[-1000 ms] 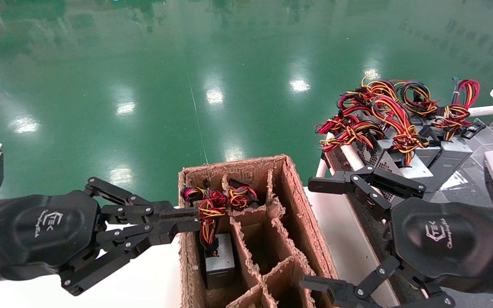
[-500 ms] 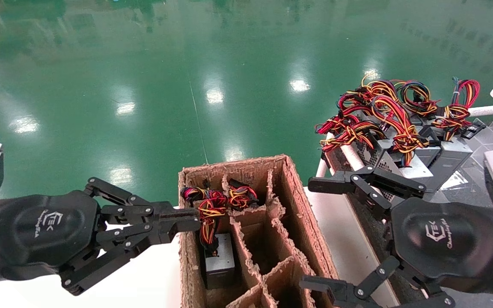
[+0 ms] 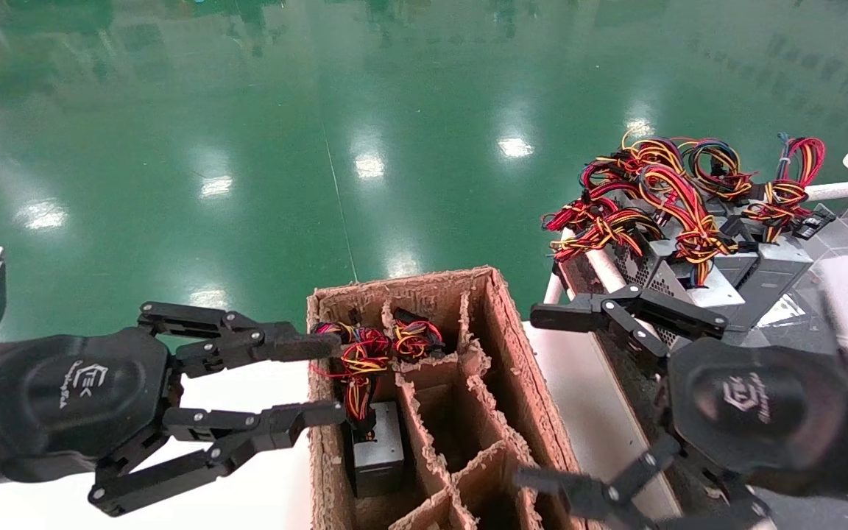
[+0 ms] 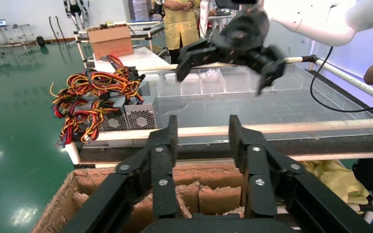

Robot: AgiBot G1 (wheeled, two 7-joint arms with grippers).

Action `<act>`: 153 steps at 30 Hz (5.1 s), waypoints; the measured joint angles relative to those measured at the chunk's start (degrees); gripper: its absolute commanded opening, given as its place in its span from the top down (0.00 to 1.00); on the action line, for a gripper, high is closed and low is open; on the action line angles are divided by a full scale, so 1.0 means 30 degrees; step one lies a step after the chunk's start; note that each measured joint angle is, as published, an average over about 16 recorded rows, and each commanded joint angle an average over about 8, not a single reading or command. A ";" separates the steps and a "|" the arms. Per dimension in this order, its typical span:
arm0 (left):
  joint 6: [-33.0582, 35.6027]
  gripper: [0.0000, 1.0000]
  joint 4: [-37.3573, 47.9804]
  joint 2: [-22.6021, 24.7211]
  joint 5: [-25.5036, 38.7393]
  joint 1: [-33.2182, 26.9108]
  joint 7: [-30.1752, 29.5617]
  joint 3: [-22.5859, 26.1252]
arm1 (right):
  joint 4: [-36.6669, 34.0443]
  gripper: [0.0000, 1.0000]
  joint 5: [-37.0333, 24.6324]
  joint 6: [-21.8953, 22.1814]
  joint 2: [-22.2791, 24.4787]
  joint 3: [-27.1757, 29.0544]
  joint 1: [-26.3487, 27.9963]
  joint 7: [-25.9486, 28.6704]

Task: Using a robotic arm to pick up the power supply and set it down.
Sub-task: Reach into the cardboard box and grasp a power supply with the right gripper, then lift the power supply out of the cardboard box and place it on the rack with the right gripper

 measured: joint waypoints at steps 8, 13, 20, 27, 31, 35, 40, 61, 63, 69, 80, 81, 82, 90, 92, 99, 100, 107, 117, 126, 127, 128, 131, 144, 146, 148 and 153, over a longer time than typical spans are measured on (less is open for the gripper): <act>0.0000 0.00 0.0006 -0.0001 0.0000 0.0000 0.0002 0.0002 | -0.0290 0.00 -0.1119 0.0808 -0.0238 -0.0382 0.0464 0.0266; -0.0001 0.00 0.0009 -0.0002 0.0000 0.0001 0.0003 0.0002 | -0.0337 0.00 -0.1721 0.1204 -0.0439 -0.0626 0.0687 0.0400; 0.0000 0.00 0.0013 -0.0002 0.0000 -0.0001 0.0005 0.0004 | -0.0522 0.00 -0.3551 0.2133 -0.1341 -0.1534 0.1358 0.0910; 0.0001 0.00 0.0017 -0.0003 -0.0001 -0.0003 0.0008 0.0007 | -0.1809 0.00 -0.6818 0.3333 -0.3326 -0.3369 0.2954 0.2224; 0.0001 0.00 0.0018 -0.0003 -0.0002 -0.0004 0.0009 0.0009 | -0.3266 0.00 -0.8502 0.3776 -0.4729 -0.4432 0.4022 0.3010; 0.0000 0.00 0.0018 -0.0004 -0.0003 -0.0004 0.0009 0.0011 | -0.5163 0.30 -0.9774 0.4064 -0.6154 -0.5273 0.5032 0.3385; 0.0000 0.00 0.0018 -0.0004 -0.0005 -0.0005 0.0011 0.0013 | -0.7581 0.93 -1.0681 0.4362 -0.7764 -0.5884 0.6000 0.3023; -0.0004 0.00 0.0019 -0.0008 -0.0010 -0.0007 0.0015 0.0021 | -1.3140 1.00 -1.1361 0.4654 -1.0834 -0.6368 0.7626 -0.0759; -0.0004 0.00 0.0019 -0.0008 -0.0011 -0.0007 0.0015 0.0022 | -1.3333 1.00 -1.1374 0.4648 -1.0911 -0.6379 0.7646 -0.0938; -0.0005 0.00 0.0019 -0.0009 -0.0013 -0.0008 0.0016 0.0025 | -1.3868 1.00 -1.1400 0.4685 -1.1101 -0.6394 0.7680 -0.1375; -0.0007 0.00 0.0019 -0.0011 -0.0016 -0.0009 0.0019 0.0029 | -1.4876 1.00 -1.1357 0.4690 -1.1353 -0.6351 0.7839 -0.2094; -0.0007 0.00 0.0019 -0.0011 -0.0016 -0.0009 0.0019 0.0030 | -1.4965 1.00 -1.1341 0.4684 -1.1371 -0.6339 0.7853 -0.2162; -0.0007 0.00 0.0019 -0.0011 -0.0016 -0.0009 0.0019 0.0030 | -1.5052 1.00 -1.1321 0.4677 -1.1388 -0.6326 0.7867 -0.2229; -0.0008 0.00 0.0019 -0.0012 -0.0018 -0.0010 0.0021 0.0033 | -1.5674 1.00 -1.1028 0.4566 -1.1474 -0.6129 0.7960 -0.2751; -0.0009 0.00 0.0019 -0.0013 -0.0019 -0.0010 0.0021 0.0034 | -1.5773 1.00 -1.0918 0.4516 -1.1468 -0.6055 0.7986 -0.2887; -0.0010 0.00 0.0019 -0.0014 -0.0021 -0.0011 0.0022 0.0037 | -1.5718 1.00 -1.0454 0.4462 -1.1298 -0.5696 0.8083 -0.3416; -0.0010 0.00 0.0019 -0.0014 -0.0021 -0.0011 0.0023 0.0037 | -1.5650 1.00 -1.0370 0.4460 -1.1247 -0.5628 0.8099 -0.3478; -0.0011 0.00 0.0019 -0.0015 -0.0023 -0.0012 0.0024 0.0040 | -1.4624 1.00 -0.9590 0.4422 -1.0659 -0.5010 0.8190 -0.3674; -0.0013 0.00 0.0019 -0.0017 -0.0026 -0.0013 0.0026 0.0044 | -1.1915 1.00 -0.8467 0.4356 -0.9489 -0.4166 0.8052 -0.2714; -0.0014 0.00 0.0019 -0.0018 -0.0028 -0.0014 0.0028 0.0048 | -0.9453 1.00 -0.7964 0.5112 -0.8710 -0.3635 0.7764 -0.1362; -0.0014 0.00 0.0019 -0.0018 -0.0029 -0.0014 0.0028 0.0048 | -0.9227 1.00 -0.7918 0.5233 -0.8646 -0.3571 0.7763 -0.1226; -0.0015 0.00 0.0019 -0.0018 -0.0029 -0.0014 0.0028 0.0049 | -0.9010 1.00 -0.7869 0.5351 -0.8584 -0.3505 0.7774 -0.1088; -0.0015 0.00 0.0019 -0.0019 -0.0030 -0.0014 0.0029 0.0050 | -0.8426 1.00 -0.7728 0.5679 -0.8417 -0.3308 0.7890 -0.0692; -0.0017 0.00 0.0019 -0.0021 -0.0033 -0.0015 0.0031 0.0055 | -0.6942 1.00 -0.7393 0.6546 -0.7917 -0.2631 0.9597 0.0854; -0.0018 0.00 0.0019 -0.0021 -0.0034 -0.0016 0.0032 0.0056 | -0.6888 1.00 -0.7359 0.6592 -0.7832 -0.2539 0.9989 0.1070; -0.0018 0.00 0.0019 -0.0021 -0.0034 -0.0016 0.0032 0.0056 | -0.6886 1.00 -0.7313 0.6593 -0.7725 -0.2446 1.0396 0.1292; -0.0019 0.00 0.0019 -0.0022 -0.0036 -0.0016 0.0033 0.0058 | -0.7037 1.00 -0.7120 0.6361 -0.7299 -0.2184 1.1435 0.1806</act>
